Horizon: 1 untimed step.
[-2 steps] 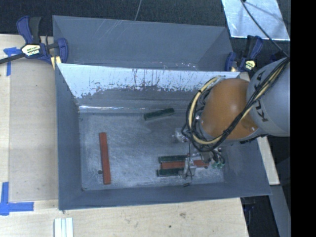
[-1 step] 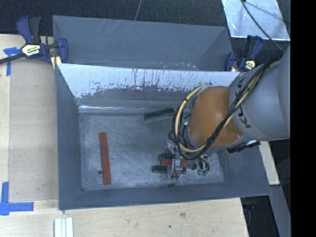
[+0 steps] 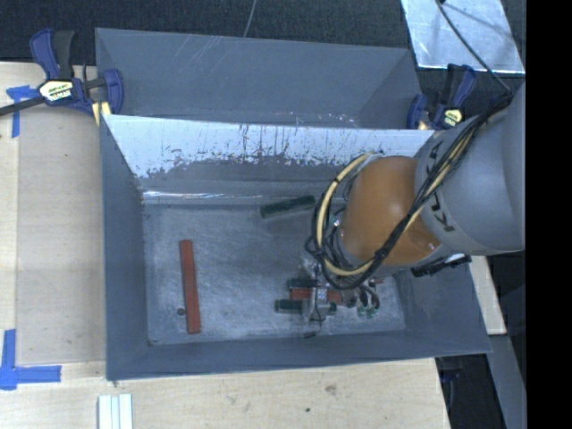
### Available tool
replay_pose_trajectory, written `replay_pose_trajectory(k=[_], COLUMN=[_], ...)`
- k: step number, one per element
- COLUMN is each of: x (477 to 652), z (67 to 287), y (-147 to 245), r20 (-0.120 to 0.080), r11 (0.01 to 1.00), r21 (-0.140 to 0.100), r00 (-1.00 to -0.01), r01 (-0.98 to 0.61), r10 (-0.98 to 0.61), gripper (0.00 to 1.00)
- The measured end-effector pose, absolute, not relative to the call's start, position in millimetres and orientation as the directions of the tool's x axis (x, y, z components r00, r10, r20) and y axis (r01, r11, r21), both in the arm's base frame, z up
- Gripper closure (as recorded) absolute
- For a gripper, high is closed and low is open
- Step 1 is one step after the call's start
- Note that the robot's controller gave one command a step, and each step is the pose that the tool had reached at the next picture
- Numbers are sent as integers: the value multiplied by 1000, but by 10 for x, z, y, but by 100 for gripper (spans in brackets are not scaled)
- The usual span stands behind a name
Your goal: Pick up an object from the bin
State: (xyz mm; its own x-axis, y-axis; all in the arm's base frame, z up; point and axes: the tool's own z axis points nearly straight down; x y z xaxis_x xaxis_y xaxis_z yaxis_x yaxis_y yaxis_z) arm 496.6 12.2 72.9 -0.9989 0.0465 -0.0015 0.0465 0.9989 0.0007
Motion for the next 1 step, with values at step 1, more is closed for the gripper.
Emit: replay_pose_trajectory(k=[1], x=[5113], z=[2185], y=[241], r20=[-4], r11=[1000], r21=[0], r00=[-1000], r01=[13], r10=[13], gripper=[100])
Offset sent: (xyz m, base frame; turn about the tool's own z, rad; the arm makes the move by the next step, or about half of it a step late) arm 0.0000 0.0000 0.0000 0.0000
